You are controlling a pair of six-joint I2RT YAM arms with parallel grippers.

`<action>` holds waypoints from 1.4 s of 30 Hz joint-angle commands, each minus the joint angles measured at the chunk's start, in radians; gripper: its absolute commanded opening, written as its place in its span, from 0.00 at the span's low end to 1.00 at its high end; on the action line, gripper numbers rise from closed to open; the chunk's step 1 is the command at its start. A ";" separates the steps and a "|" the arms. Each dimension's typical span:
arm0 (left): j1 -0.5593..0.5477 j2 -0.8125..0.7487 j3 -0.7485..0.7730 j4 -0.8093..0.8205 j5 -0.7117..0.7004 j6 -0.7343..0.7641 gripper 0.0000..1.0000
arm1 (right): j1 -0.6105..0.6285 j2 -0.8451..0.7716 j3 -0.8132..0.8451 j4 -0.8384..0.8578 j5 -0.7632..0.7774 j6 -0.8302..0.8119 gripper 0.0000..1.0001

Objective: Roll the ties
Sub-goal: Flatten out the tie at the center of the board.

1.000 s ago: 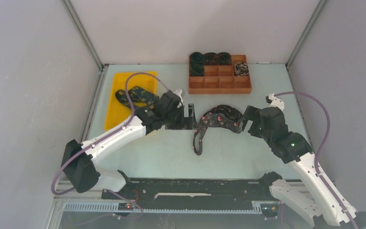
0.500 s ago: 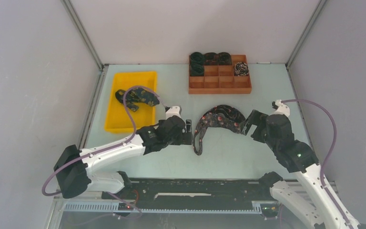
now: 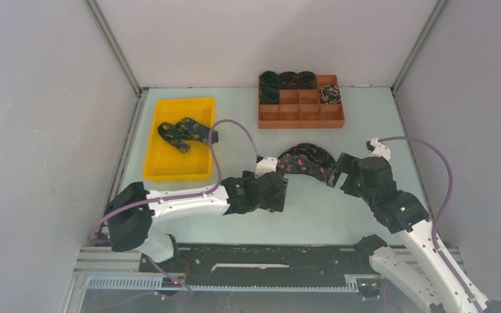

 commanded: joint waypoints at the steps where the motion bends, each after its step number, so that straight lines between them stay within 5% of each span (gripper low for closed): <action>1: -0.016 0.069 0.061 0.013 -0.022 0.033 1.00 | -0.002 0.016 -0.005 0.053 -0.004 -0.015 1.00; 15: -0.017 0.269 0.091 0.056 0.016 0.029 0.88 | -0.002 0.040 -0.005 0.050 -0.012 -0.022 1.00; 18: -0.017 0.292 0.091 0.073 0.019 0.034 0.74 | -0.002 0.047 -0.005 0.052 -0.020 -0.018 1.00; 23: -0.015 0.303 0.093 0.091 0.046 0.045 0.30 | 0.000 0.053 -0.005 0.052 -0.024 -0.013 1.00; 29: -0.009 0.220 0.046 0.087 0.090 0.040 0.00 | 0.009 0.070 -0.005 0.059 -0.033 -0.003 1.00; 42: 0.053 -0.065 -0.163 0.066 0.242 0.037 0.00 | 0.137 0.158 -0.005 0.086 0.040 0.087 0.97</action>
